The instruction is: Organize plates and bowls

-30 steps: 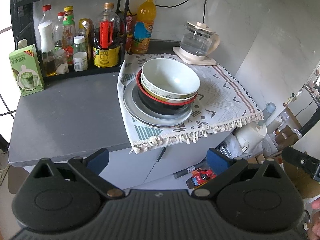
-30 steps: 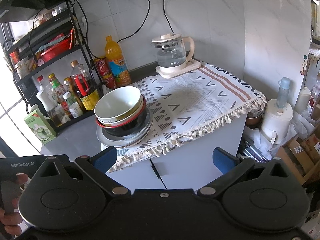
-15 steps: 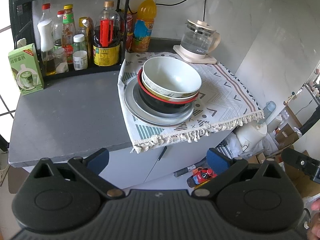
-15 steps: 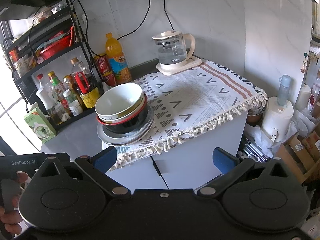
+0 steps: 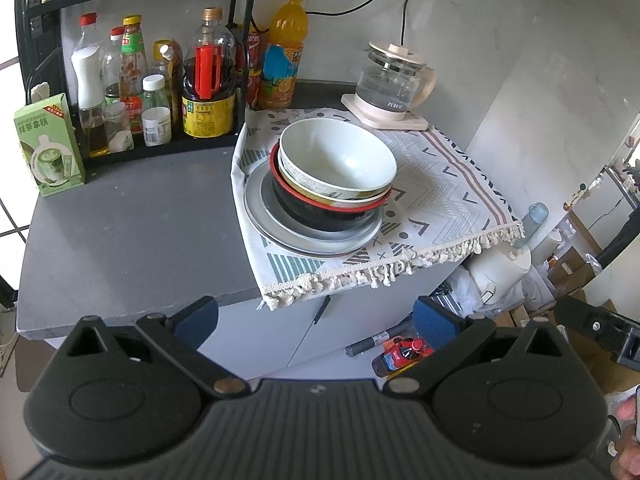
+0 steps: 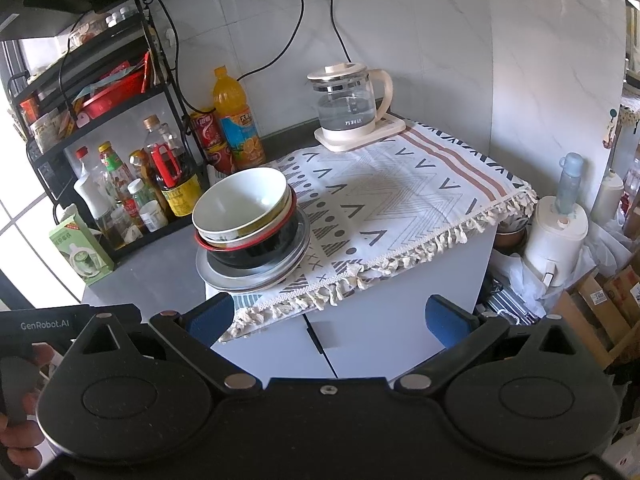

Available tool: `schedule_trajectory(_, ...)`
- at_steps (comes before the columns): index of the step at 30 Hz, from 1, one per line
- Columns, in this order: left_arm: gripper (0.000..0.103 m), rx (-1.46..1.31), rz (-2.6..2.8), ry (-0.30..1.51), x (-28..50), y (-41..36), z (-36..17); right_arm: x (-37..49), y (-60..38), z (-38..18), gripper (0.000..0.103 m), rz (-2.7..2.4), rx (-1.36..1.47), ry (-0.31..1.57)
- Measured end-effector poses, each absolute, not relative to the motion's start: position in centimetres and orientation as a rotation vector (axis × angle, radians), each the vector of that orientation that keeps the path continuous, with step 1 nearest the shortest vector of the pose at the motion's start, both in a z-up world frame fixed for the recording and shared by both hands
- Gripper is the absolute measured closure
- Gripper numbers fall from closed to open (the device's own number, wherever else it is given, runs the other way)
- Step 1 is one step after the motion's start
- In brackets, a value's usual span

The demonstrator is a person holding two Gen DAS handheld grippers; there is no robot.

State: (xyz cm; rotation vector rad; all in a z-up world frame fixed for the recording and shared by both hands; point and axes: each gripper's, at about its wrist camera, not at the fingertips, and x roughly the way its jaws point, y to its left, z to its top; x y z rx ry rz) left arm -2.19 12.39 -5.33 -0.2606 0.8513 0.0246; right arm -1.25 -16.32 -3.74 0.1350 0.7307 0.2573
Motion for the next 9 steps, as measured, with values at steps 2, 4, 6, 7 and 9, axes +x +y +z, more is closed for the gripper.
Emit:
schedule_trajectory(2,0.0,-0.258,0.02,0.847,-2.22,12.35,-5.26,-1.26,-16.29,-3.76,0.0,0.257,0.135,0.731)
schedule_trajectory(4,0.0,-0.252,0.017,0.842,-2.3,12.34,-5.21,-1.22,-16.26,-3.78,0.0,0.257,0.134,0.731)
schedule_trajectory(6,0.0,-0.247,0.016,0.839,-2.37,12.32,-5.16,-1.4,-16.1,-3.76,0.0,0.256,0.135,0.73)
schedule_trajectory(7,0.0,-0.247,0.015,0.839,-2.33,12.32,-5.17,-1.39,-16.1,-3.77,0.0,0.255,0.135,0.731)
schedule_trajectory(9,0.0,-0.25,0.009,0.844,-2.27,12.4,-5.27,-1.5,-15.99,-3.8,0.0,0.253,0.135,0.732)
